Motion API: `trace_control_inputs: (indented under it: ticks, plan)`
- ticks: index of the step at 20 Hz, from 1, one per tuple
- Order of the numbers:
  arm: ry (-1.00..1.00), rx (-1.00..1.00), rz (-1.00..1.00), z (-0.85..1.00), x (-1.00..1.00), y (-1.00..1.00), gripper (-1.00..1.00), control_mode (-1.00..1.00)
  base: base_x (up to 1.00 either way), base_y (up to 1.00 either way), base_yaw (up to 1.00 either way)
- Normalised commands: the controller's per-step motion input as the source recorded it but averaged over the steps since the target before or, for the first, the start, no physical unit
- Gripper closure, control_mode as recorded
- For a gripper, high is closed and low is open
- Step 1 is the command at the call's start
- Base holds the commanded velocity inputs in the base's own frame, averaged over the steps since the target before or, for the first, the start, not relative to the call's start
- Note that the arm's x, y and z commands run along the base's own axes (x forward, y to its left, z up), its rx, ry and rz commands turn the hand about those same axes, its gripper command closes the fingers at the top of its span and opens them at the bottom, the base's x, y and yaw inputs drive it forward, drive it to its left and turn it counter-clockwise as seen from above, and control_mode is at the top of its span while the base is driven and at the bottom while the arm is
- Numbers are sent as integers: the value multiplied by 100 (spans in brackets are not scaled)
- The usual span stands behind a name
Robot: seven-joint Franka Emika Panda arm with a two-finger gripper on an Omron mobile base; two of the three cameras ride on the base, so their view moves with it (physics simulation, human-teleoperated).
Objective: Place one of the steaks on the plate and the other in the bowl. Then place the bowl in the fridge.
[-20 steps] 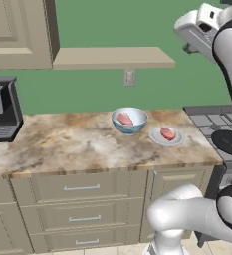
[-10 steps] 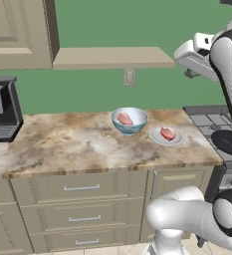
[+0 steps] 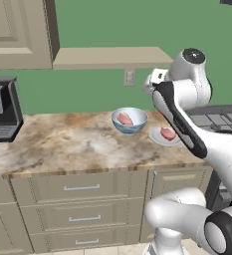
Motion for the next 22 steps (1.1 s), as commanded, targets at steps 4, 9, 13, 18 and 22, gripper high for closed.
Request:
trace_control_inputs:
  ticks: [4, 9, 13, 18, 22]
  plan:
    - [7, 3, -26, -77, 45, -4, 100, -100, 0, 0, 0]
    - [11, 8, -19, -56, 41, -24, 100, -100, 0, 0, 0]
    - [2, 10, -3, -10, 31, -36, 100, -100, 0, 0, 0]
    - [3, 13, 0, -24, 34, -31, -100, -100, 0, 0, 0]
    - [0, 10, 0, -31, 17, -6, -100, -100, 0, 0, 0]
